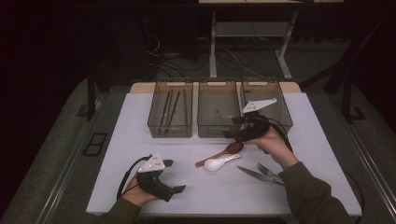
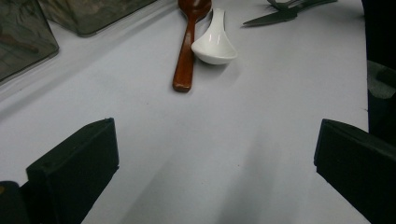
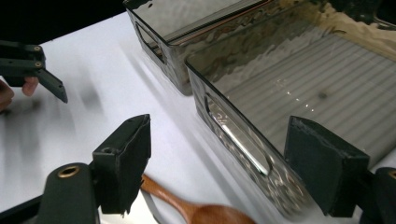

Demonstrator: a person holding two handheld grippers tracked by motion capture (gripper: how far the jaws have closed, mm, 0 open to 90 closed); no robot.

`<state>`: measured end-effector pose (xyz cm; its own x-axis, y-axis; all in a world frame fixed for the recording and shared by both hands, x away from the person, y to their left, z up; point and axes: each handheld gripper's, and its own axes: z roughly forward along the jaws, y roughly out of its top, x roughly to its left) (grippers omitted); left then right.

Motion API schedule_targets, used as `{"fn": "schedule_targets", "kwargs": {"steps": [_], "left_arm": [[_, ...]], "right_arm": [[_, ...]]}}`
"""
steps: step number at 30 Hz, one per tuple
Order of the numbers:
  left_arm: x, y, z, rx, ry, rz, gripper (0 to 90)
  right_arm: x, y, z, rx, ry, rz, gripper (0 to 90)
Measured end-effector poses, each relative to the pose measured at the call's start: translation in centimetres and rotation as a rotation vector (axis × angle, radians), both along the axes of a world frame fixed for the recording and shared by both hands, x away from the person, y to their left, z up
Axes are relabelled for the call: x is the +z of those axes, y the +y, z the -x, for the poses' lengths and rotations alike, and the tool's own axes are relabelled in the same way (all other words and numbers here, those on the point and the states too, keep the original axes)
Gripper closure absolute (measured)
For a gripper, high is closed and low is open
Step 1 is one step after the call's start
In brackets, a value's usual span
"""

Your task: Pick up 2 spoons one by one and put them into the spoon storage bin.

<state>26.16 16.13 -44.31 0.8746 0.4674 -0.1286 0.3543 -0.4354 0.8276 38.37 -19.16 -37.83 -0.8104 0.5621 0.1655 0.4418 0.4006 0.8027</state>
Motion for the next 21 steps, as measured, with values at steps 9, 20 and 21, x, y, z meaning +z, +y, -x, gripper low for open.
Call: {"fn": "schedule_targets", "kwargs": {"steps": [9, 20, 21], "left_arm": [[0.2, -0.1, 0.2, 0.007, -0.005, -0.005, 0.0], [0.3, -0.1, 0.3, 0.009, -0.009, -0.005, 0.0], [0.3, -0.1, 0.3, 0.009, -0.009, -0.006, 0.0]], "right_arm": [[-1.4, -3.3, 2.7, -0.027, -0.017, -0.003, 21.3], [-2.9, -7.1, 5.1, -0.106, -0.036, -0.015, 18.0], [-3.0, -7.4, 5.3, -0.115, -0.039, -0.01, 17.8]]}}
